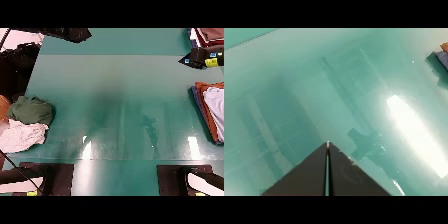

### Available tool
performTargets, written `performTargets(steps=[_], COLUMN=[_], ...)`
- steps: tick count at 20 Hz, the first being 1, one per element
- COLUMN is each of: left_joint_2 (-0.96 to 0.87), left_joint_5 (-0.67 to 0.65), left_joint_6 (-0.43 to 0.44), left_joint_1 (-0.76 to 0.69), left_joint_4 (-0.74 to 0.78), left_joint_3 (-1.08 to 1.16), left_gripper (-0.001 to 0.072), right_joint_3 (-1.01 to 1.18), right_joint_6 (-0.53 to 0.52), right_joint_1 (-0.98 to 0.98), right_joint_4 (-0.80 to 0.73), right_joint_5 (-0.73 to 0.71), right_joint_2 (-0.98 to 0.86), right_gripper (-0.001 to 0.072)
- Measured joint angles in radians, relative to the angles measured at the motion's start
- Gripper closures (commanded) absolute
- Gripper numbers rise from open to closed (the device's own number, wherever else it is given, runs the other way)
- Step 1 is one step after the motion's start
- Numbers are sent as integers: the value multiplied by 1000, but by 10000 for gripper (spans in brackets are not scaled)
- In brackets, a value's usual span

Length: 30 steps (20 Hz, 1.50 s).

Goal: Fold the shirts.

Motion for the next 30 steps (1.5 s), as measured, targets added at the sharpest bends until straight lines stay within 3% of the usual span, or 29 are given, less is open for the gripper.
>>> performTargets(steps=[16,17,18,19,25,30], left_joint_2=[-2,-2,-3,-3,-6,-6], left_joint_5=[50,53,51,36,-227,-309], left_joint_6=[0,1,6,10,-54,-115], left_joint_1=[0,0,0,-1,74,230], left_joint_4=[0,2,15,49,537,676], left_joint_3=[0,0,0,0,-101,-409], left_gripper=[680,605,252,113,113,113], right_joint_3=[0,0,0,0,0,0], right_joint_6=[0,0,0,0,0,0], right_joint_1=[2,2,2,2,2,2], right_joint_4=[0,0,0,0,0,0], right_joint_5=[32,35,35,35,33,31], right_joint_2=[0,0,0,0,0,-1], right_gripper=[694,694,694,694,694,694])
